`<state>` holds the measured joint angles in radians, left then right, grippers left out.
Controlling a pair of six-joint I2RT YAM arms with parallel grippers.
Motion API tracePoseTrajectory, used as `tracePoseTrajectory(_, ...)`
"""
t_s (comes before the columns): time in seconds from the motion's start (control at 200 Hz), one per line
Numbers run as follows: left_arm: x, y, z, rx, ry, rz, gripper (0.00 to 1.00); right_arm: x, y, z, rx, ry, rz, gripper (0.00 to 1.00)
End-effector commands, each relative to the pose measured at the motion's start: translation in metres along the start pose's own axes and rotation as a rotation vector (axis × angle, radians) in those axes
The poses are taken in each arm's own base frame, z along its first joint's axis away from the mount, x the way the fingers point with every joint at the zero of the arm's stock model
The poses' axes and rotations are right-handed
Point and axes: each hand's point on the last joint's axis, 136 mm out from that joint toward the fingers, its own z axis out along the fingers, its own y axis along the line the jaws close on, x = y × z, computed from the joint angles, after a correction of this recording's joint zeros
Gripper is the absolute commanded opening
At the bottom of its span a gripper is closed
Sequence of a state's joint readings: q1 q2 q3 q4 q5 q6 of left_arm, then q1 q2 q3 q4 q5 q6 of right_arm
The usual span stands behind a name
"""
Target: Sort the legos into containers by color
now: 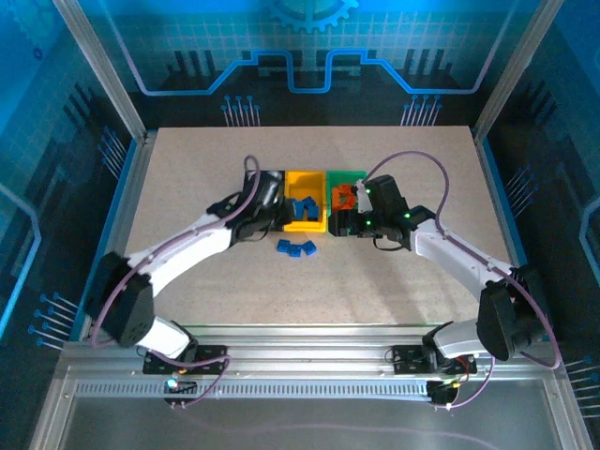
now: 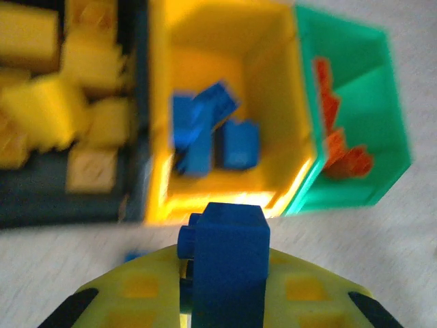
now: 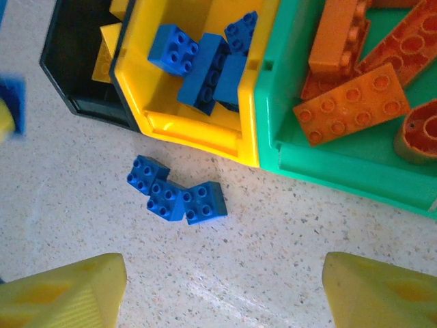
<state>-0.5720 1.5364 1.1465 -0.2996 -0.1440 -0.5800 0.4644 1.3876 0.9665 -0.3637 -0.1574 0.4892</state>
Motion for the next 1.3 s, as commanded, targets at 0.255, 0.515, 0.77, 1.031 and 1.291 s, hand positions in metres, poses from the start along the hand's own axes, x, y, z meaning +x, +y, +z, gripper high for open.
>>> tracePoseTrajectory(0.255,-0.039,-0.022,0.099,-0.076,0.091,0.023,0.28,0.026,-0.007,-0.002,0.025,0.033,-0.018,0.77)
tracePoseTrajectory(0.515,-0.052,-0.053,0.095,0.012,0.081,-0.019,0.65,0.043,-0.002,0.009,0.019,0.072,-0.063,0.77)
tracePoseTrajectory(0.77,-0.048,-0.085,0.013,0.173,-0.009,-0.006,0.99,0.043,0.023,0.031,0.014,0.067,-0.168,0.73)
tracePoseTrajectory(1.031,0.018,-0.017,-0.060,0.145,-0.070,-0.080,0.99,0.047,0.038,0.078,0.113,0.100,-0.266,0.66)
tracePoseTrajectory(1.291,0.088,0.072,-0.094,-0.005,-0.060,-0.171,0.99,0.045,0.027,0.108,0.227,0.126,-0.297,0.54)
